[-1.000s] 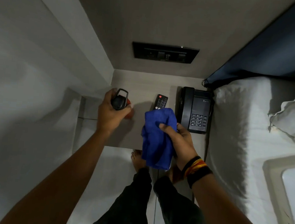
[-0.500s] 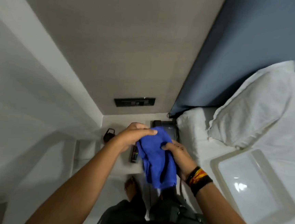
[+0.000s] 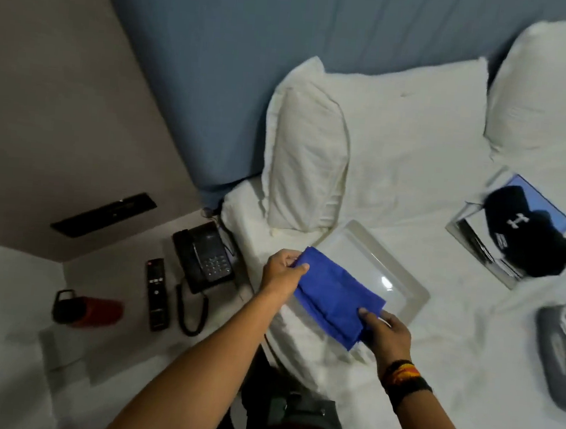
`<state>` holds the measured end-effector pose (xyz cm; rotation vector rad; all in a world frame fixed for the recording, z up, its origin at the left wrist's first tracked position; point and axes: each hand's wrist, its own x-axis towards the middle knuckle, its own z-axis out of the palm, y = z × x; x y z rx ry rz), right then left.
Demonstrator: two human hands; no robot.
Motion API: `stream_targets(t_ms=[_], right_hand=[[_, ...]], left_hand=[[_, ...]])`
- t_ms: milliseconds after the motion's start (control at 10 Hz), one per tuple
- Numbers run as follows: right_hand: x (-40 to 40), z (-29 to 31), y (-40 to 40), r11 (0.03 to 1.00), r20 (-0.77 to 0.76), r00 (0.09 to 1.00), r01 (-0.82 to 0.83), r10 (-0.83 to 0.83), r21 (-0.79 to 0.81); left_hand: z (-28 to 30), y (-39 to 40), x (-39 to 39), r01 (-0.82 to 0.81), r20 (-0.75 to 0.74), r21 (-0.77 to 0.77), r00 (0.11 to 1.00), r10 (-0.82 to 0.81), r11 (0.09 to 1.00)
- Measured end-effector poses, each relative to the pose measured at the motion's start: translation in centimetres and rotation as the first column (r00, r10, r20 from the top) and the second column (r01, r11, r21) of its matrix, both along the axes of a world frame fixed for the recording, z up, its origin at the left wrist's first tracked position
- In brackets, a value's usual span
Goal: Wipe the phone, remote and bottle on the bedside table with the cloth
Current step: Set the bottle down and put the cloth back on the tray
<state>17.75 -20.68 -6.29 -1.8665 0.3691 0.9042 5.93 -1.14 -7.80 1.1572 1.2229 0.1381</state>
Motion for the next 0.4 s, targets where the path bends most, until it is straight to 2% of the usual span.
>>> stream_targets(t_ms=[100,200,300,400], right_hand=[[2.7,-2.0,-0.7,0.997,-0.024,0.997,0.075,-0.075,-0.014],[3.4,-3.3,-0.8,0.998,-0.058,0.998,0.032,-0.035,-0.051],[2.5,-4.7,-2.6,0.986,0.004,0.998,-0.06,0.061,-0.158],[0.2,-3.4,-4.6,0.97,0.089,0.975,-0.191,0.205,-0.15]], left_hand=[[-0.5,-2.9,3.6,0.095,-0.019,-0.007,0.995,-0.095,0.995],[0.5,-4.1,4.3,0.077,-0.071,0.001,0.995,-0.077,0.997],[1.6,-3.3,2.4,0.164,-0.129,0.253,0.982,-0.135,0.953],[4.1,-0.1,0.2,0.152,-0.15,0.622,0.986,-0.073,0.768]])
